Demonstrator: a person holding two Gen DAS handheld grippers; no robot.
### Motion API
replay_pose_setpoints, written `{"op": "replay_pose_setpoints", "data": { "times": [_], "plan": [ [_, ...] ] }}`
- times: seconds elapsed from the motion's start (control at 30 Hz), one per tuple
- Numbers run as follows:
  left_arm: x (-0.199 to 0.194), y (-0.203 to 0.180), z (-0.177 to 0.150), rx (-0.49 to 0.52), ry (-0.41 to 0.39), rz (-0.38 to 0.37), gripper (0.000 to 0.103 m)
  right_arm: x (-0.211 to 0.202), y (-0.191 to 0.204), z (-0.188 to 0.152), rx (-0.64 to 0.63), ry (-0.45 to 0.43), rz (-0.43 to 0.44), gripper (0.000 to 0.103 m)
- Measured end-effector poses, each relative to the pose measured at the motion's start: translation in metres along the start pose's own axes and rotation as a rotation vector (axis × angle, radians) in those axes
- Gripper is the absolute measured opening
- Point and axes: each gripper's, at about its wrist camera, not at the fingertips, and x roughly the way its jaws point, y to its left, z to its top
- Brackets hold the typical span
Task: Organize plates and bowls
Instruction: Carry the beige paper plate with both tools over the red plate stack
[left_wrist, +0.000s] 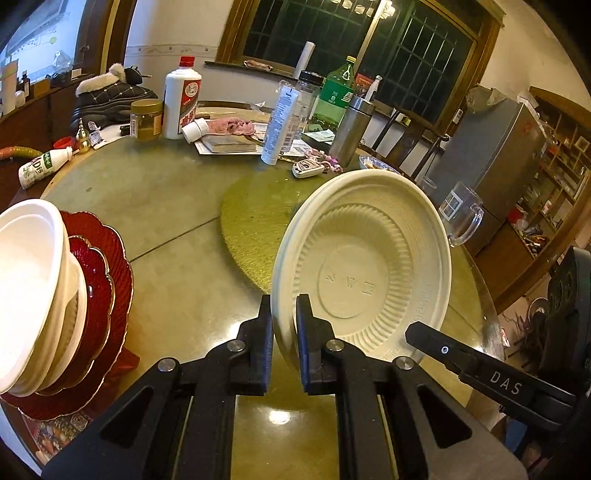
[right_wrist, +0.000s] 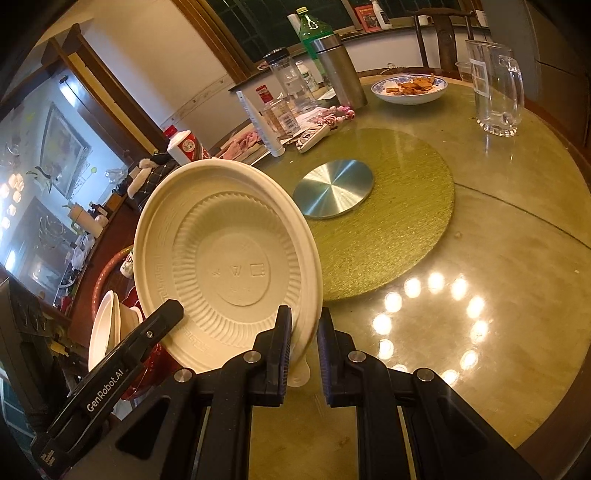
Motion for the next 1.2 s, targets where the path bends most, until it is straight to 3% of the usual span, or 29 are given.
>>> {"op": "replay_pose_setpoints", "data": {
  "times": [0.7, 1.2],
  "plan": [
    [0.003, 0.011, -0.013, -0.014, 0.013, 0.027, 0.009, 0.016, -0.001, -0.010, -0.010, 0.021, 0.023, 0.013],
    [-0.028, 0.027, -0.012, -0.046, -0.059, 0.075, 0.009, 0.013, 0.027, -0.010, -0.078, 0.009, 0.093, 0.013]
  ]
}}
